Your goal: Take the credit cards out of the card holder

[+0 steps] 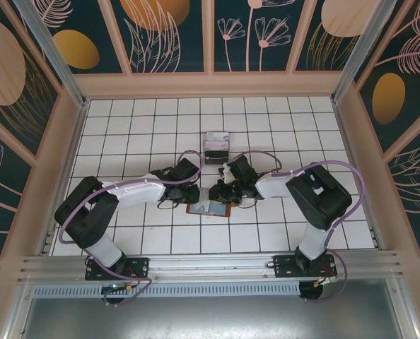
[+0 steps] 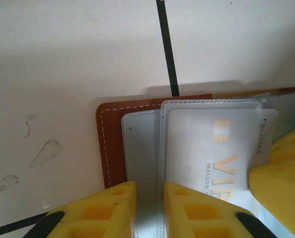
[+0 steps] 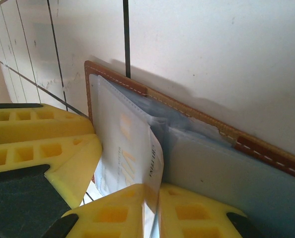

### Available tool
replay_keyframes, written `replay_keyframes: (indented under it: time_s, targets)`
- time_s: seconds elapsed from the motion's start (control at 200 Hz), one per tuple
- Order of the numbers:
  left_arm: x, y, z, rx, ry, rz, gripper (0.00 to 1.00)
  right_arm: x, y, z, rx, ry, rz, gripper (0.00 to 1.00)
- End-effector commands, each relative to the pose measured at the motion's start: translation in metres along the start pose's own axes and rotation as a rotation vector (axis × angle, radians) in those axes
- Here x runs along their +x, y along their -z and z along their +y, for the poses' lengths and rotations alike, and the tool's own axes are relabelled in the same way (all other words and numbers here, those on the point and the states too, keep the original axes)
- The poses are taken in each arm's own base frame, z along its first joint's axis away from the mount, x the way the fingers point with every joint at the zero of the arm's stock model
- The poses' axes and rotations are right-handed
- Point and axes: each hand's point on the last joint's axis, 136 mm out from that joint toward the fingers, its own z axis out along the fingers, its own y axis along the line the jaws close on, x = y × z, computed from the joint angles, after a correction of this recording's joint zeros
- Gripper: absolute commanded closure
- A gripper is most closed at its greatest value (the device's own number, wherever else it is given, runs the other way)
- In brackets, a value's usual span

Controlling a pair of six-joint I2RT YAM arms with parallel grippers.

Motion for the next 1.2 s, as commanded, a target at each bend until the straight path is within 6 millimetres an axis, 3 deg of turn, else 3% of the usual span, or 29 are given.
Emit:
replay_keyframes:
  time_s: [0.0, 0.365, 1.041, 1.156, 1.196]
  targets:
    - [0.015, -0.011, 0.019, -0.071, -0.007, 0.053, 0.78, 0.008, -0.003, -0.017, 0.078, -0.025, 0.025, 0.86]
    - [0.034, -0.024, 0.048, -0.207, -0.054, 0.148, 0.79, 0.008, 0.004, -0.022, 0.115, -0.049, -0.002, 0.98]
    - [0.043, -0.027, 0.057, -0.243, -0.056, 0.179, 0.8, 0.009, 0.017, -0.024, 0.125, -0.075, -0.033, 0.88]
    - [0.043, -0.027, 0.057, -0.243, -0.057, 0.181, 0.8, 0.01, 0.018, -0.024, 0.122, -0.078, -0.036, 0.89]
    - [0.043, -0.027, 0.057, -0.243, -0.056, 0.179, 0.8, 0.01, 0.018, -0.023, 0.118, -0.075, -0.034, 0.94]
